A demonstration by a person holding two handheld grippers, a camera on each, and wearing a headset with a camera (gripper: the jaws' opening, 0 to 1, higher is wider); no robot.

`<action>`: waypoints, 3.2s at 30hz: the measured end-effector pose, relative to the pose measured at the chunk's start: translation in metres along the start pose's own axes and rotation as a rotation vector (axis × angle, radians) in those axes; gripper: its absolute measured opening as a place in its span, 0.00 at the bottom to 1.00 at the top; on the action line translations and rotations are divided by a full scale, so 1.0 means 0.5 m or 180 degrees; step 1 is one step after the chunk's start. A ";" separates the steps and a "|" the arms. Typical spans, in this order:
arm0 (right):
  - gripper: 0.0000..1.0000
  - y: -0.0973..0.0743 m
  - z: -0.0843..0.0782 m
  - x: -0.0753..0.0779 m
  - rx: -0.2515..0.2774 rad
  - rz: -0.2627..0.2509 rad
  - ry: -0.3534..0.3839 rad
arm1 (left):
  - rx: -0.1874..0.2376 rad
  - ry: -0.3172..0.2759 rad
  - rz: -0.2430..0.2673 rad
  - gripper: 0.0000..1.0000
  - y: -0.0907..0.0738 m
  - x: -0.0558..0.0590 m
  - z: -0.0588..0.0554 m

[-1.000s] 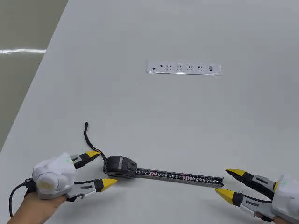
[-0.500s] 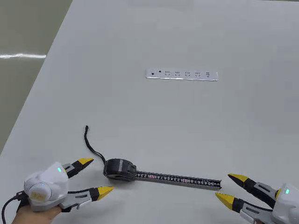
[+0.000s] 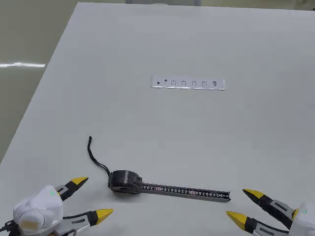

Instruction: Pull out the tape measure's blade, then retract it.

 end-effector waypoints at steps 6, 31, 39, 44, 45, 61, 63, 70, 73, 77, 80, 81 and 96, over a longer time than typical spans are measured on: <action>0.52 -0.016 0.000 -0.010 -0.0018 -0.0048 0.0011 | 0.0022 -0.0033 0.0029 0.70 -0.017 0.005 -0.003; 0.63 -0.066 -0.018 -0.046 -0.0057 -0.0112 0.0073 | 0.0077 -0.0025 0.0099 0.70 -0.067 0.038 -0.025; 0.63 -0.080 -0.021 -0.048 -0.0013 -0.0186 0.0115 | 0.0086 -0.0084 0.0153 0.71 -0.078 0.046 -0.041; 0.64 -0.089 -0.027 -0.050 -0.0016 -0.0213 0.0134 | 0.0089 -0.0099 0.0174 0.71 -0.085 0.052 -0.047; 0.64 -0.091 -0.028 -0.049 -0.0012 -0.0219 0.0143 | 0.0099 -0.0111 0.0167 0.71 -0.087 0.054 -0.048; 0.64 -0.097 -0.034 -0.053 -0.0004 -0.0240 0.0156 | 0.0082 -0.0102 0.0183 0.71 -0.091 0.052 -0.050; 0.64 -0.096 -0.030 -0.054 0.0013 -0.0233 0.0168 | 0.0076 -0.0108 0.0183 0.71 -0.091 0.052 -0.054; 0.63 -0.096 -0.031 -0.053 0.0008 -0.0229 0.0171 | 0.0053 -0.0115 0.0169 0.71 -0.088 0.053 -0.059; 0.63 -0.096 -0.030 -0.049 0.0015 -0.0233 0.0173 | 0.0057 -0.0116 0.0173 0.71 -0.085 0.052 -0.056; 0.63 -0.093 -0.028 -0.045 0.0019 -0.0232 0.0166 | 0.0050 -0.0102 0.0171 0.70 -0.080 0.049 -0.052; 0.63 -0.090 -0.026 -0.045 0.0023 -0.0220 0.0160 | 0.0062 -0.0094 0.0182 0.70 -0.079 0.044 -0.047; 0.63 -0.089 -0.026 -0.044 0.0024 -0.0217 0.0157 | 0.0066 -0.0098 0.0181 0.70 -0.079 0.044 -0.046; 0.62 -0.069 -0.021 -0.042 0.0030 -0.0180 0.0125 | 0.0072 -0.0105 0.0189 0.70 -0.057 0.040 -0.032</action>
Point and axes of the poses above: the centre of the closed fingertips' face, and the gripper's own axes: y roughly forward along the fingers, x roughly to its right, z roughly out of its top, the point moved 3 cm from there along -y, roughly backward along the fingers, and after that the axes turned 12 degrees about -z, right-handed, at the moved point
